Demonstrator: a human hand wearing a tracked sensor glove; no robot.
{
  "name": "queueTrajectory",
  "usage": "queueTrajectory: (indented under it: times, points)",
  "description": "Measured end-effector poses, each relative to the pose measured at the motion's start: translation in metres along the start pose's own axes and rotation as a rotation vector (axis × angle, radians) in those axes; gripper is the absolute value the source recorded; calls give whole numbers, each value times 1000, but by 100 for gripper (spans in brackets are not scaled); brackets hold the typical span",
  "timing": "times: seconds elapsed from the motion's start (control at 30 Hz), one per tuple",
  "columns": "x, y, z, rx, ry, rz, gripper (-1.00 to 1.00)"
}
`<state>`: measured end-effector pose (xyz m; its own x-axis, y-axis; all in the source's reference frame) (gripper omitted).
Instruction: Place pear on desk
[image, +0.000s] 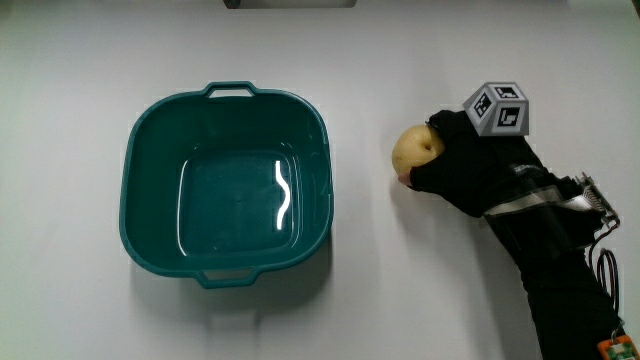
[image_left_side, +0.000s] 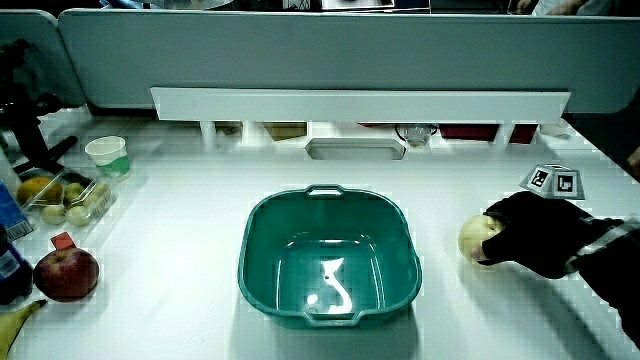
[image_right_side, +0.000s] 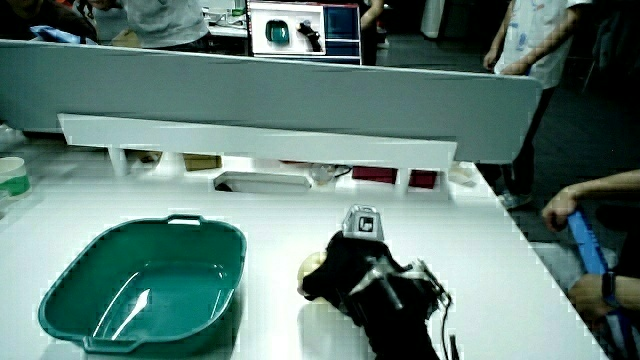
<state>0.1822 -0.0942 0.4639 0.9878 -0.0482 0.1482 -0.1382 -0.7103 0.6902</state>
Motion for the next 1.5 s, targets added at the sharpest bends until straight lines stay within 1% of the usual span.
queueTrajectory:
  times: [0.03, 0.07, 0.1, 0.13, 0.17, 0.23, 0.27, 0.3, 0.33, 0.4, 0.43, 0.47, 0.5, 0.53, 0.57, 0.6, 0.63, 0.7, 0.73, 0.77, 0.8, 0.83, 0.87, 0.9, 0.97, 1.03, 1.1, 1.13, 1.2, 1.23, 1.27, 1.3, 1.33, 1.37, 1.43, 1.47, 1.5]
  points:
    - [-2, -2, -1, 2, -9, 1, 0]
    - [-1, 0, -5, 1, -12, -11, 0]
    - [0, 3, -8, -14, -8, -5, 0]
    - [2, 6, -13, -12, -21, -27, 0]
    - [0, 4, -12, -20, -16, -12, 0]
    - [2, 5, -17, -15, -25, -23, 0]
    - [4, 7, -19, -29, -29, -28, 0]
    - [5, 6, -19, -14, -6, -38, 0]
    - [3, 5, -18, -21, -18, -29, 0]
    - [5, 6, -19, -28, -17, -36, 0]
    - [6, 8, -21, -37, -8, -44, 0]
    - [6, 7, -21, -45, 1, -38, 0]
    - [9, 8, -23, -52, 1, -48, 0]
    - [12, 9, -25, -58, 18, -56, -3]
    - [14, 8, -25, -58, 31, -53, -7]
    - [17, 9, -27, -69, 46, -52, -10]
    - [18, 8, -27, -67, 59, -54, -13]
    - [17, 7, -27, -76, 76, -39, -20]
    - [18, 8, -29, -72, 72, -56, -23]
    - [17, 7, -28, -78, 75, -43, -27]
    - [19, 9, -31, -95, 78, -58, -30]
    - [19, 8, -30, -111, 95, -49, -33]
    - [20, 9, -32, -114, 86, -61, -37]
    - [20, 9, -31, -116, 90, -59, -40]
    - [20, 9, -33, -143, 97, -54, -47]
    - [20, 10, -35, -157, 90, -60, -53]
    - [19, 8, -34, -160, 63, -76, -60]
    - [18, 6, -34, -171, 53, -81, -63]
    - [14, -2, -27, -171, 35, -90, -70]
    - [13, -5, -25, -162, 7, -116, -73]
    - [8, -10, -21, -161, -13, -119, -77]
    - [1, -16, -16, -176, -41, -114, -80]
    - [-4, -22, -11, -156, -57, -121, -83]
    - [-11, -30, -7, -141, -59, -107, -87]
    - [-28, -49, 3, -72, -121, -87, -93]
    - [-34, -56, 4, -29, -142, -71, -97]
    - [-41, -65, 4, 8, -178, -65, -100]
